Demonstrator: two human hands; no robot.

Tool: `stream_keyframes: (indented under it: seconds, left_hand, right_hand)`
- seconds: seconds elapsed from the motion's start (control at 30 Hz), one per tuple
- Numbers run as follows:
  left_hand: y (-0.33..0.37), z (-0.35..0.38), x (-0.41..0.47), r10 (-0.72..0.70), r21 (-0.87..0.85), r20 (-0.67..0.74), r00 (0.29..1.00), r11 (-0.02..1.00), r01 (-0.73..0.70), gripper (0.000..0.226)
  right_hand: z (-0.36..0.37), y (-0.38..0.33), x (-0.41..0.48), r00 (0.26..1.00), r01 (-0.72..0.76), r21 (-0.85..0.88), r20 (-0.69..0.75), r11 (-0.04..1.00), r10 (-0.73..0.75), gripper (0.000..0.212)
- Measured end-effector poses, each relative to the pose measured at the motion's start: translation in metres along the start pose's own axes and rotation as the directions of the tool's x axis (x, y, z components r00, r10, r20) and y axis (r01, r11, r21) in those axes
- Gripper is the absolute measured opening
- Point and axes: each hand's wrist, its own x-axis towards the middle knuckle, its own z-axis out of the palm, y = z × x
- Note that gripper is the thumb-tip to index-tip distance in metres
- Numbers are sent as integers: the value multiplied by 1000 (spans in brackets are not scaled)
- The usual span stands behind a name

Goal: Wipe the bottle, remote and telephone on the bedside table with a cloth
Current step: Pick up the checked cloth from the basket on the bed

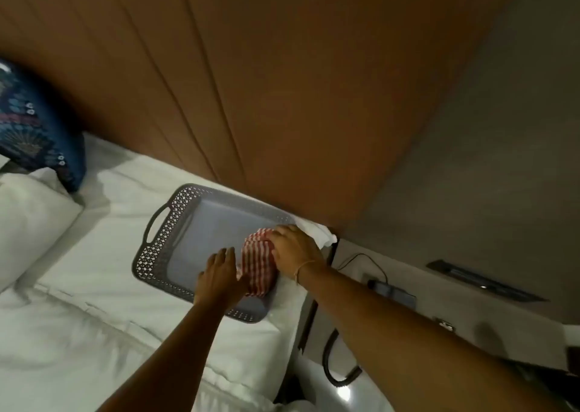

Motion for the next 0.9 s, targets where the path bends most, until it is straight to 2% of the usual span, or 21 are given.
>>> stream_keyframes:
  seconds: [0.1,0.2,0.33,0.47,0.6,0.67,0.73,0.83,0.9]
  left_hand:
    - [-4,13,18,-48,-113,41,998,992,52,77]
    - [-6,24,30,-54,-155,50,997,986,61,62]
    - [-8,32,42,-51,-183,1,999,982,50,38]
    - [-8,42,46,-105,-240,-19,994,966,97,23]
    - [-10,40,40,-136,-288,-28,990,950,122,7]
    - [-9,30,36,-140,-325,-74,987,939,109,10]
    - [-5,14,28,-128,-351,-128,983,933,76,9]
    - [7,-15,14,-81,-372,-194,978,928,3,12]
    - [22,-34,3,-48,-386,-215,975,922,-39,15]
  right_hand:
    - [15,-2,37,997,11,-199,74,980,4,41]
    - [27,-4,58,983,-5,-367,170,930,73,38]
    - [41,-3,69,980,-37,-476,154,879,125,32]
    - [50,1,69,982,-5,-502,163,865,100,29]
    - [46,6,62,993,-2,-396,105,918,47,26]
    - [36,6,55,1000,-19,-331,15,943,26,25]
    - [21,6,47,997,-50,-242,-70,969,34,34]
    - [-6,13,30,983,-144,40,-112,989,148,50]
    - [-24,21,15,965,-216,321,-72,922,251,51]
